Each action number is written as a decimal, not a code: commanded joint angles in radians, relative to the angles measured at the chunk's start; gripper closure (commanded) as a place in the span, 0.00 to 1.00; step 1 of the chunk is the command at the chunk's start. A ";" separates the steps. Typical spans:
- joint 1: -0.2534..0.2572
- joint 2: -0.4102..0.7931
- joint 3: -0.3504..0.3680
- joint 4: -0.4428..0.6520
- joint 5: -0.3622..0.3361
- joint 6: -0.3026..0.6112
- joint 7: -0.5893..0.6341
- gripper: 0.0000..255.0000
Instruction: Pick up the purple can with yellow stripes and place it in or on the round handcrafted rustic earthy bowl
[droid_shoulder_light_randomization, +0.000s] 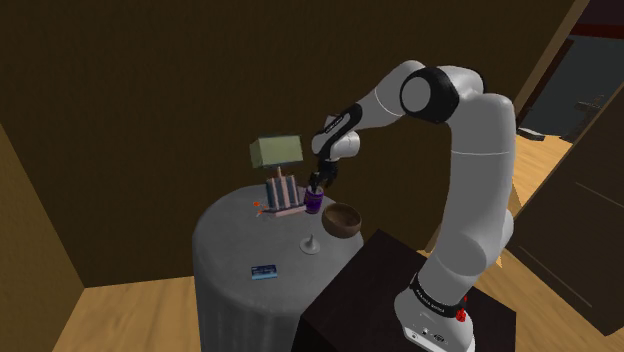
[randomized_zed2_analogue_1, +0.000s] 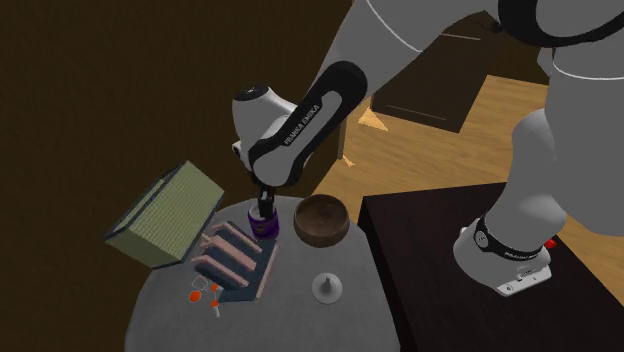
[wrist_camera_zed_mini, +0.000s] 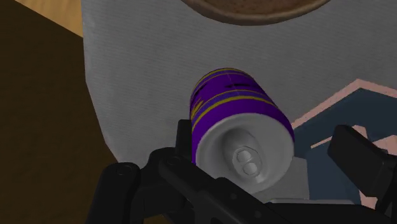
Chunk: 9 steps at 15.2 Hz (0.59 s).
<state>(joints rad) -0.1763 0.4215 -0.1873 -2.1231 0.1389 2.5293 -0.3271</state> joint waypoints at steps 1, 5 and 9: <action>-0.006 0.041 0.006 0.024 0.008 0.017 -0.005 0.00; -0.014 0.087 0.016 0.031 0.022 0.056 -0.015 0.00; -0.019 0.117 0.024 0.036 0.030 0.081 -0.021 0.00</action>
<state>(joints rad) -0.1946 0.5345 -0.1649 -2.0860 0.1677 2.6047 -0.3466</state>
